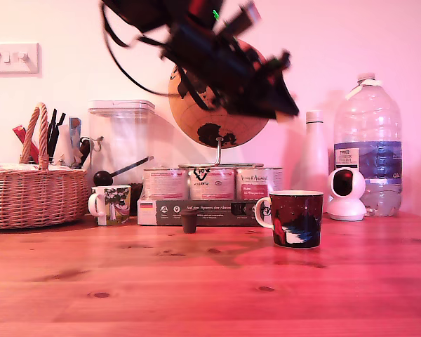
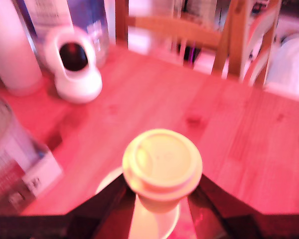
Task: Pick up the coffee capsules on the table and drop them inside the coffee cup
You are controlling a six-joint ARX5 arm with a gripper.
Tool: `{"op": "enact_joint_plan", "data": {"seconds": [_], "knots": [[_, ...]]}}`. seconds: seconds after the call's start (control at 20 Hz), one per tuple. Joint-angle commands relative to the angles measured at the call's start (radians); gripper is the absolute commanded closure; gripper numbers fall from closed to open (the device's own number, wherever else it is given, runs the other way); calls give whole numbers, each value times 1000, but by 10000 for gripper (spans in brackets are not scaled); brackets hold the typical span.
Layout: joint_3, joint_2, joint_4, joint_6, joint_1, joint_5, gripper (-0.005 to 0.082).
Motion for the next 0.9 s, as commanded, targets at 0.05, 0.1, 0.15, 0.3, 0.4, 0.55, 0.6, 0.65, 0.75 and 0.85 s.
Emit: {"op": "enact_joint_plan", "data": {"seconds": [0.05, 0.1, 0.15, 0.3, 0.4, 0.55, 0.6, 0.65, 0.75, 0.85], "knots": [[80, 95, -52, 9, -4, -6, 521], [115, 118, -82, 9, -4, -14, 521], [147, 142, -111, 12, -4, -18, 521], [231, 201, -193, 15, -4, -22, 521], [258, 226, -219, 15, -5, -39, 521], [306, 260, -269, 19, -6, -49, 521], [312, 262, -282, 19, -6, -51, 521], [312, 264, -286, 29, -6, -57, 521], [312, 264, -281, 35, -11, -78, 521], [312, 264, -291, 35, -11, -78, 521]]}}
